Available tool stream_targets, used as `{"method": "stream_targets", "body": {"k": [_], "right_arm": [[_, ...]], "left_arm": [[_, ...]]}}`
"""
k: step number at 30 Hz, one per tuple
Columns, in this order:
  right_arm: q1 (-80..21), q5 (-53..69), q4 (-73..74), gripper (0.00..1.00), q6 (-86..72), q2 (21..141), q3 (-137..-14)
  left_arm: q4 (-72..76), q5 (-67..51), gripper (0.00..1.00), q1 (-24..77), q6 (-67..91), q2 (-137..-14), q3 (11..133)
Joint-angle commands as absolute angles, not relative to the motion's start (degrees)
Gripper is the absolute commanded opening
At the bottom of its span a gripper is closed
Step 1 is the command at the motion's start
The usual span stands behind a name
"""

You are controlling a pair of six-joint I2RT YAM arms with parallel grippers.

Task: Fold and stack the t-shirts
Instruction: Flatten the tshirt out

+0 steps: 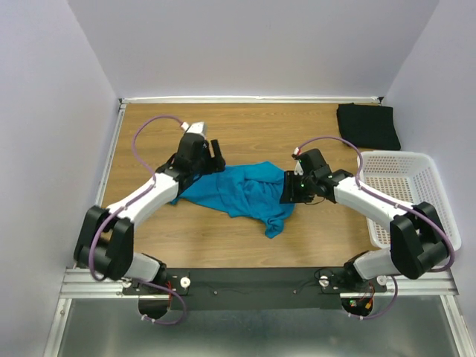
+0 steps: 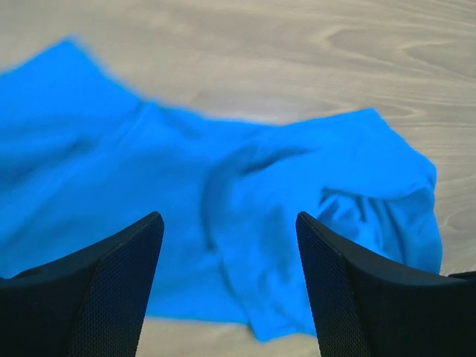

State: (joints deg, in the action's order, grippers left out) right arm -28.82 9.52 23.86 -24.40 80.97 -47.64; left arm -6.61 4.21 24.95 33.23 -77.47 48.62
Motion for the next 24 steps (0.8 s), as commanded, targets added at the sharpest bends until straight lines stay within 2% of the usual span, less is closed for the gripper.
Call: {"method": "stream_targets", "body": {"k": [1, 6, 13, 24], "right_arm": [[-28.74, 10.55, 22.85, 0.53, -24.61, 79.72, -47.90], [-28.74, 10.72, 22.85, 0.53, -25.49, 77.26, -46.85], [-28.74, 10.11, 22.94, 0.53, -26.19, 74.62, -45.18], [-28.74, 9.23, 22.85, 0.53, -27.16, 74.18, -44.38]], "left_arm": [[-2.46, -4.39, 0.81, 24.79, 19.62, -85.15, 55.36], [-5.36, -6.94, 0.81, 24.61, 16.70, -93.67, 58.89], [-5.62, -11.50, 0.83, 24.61, 16.61, -98.69, 59.94], [-7.21, -18.89, 0.81, 25.40, 20.21, -96.43, 58.28]]}}
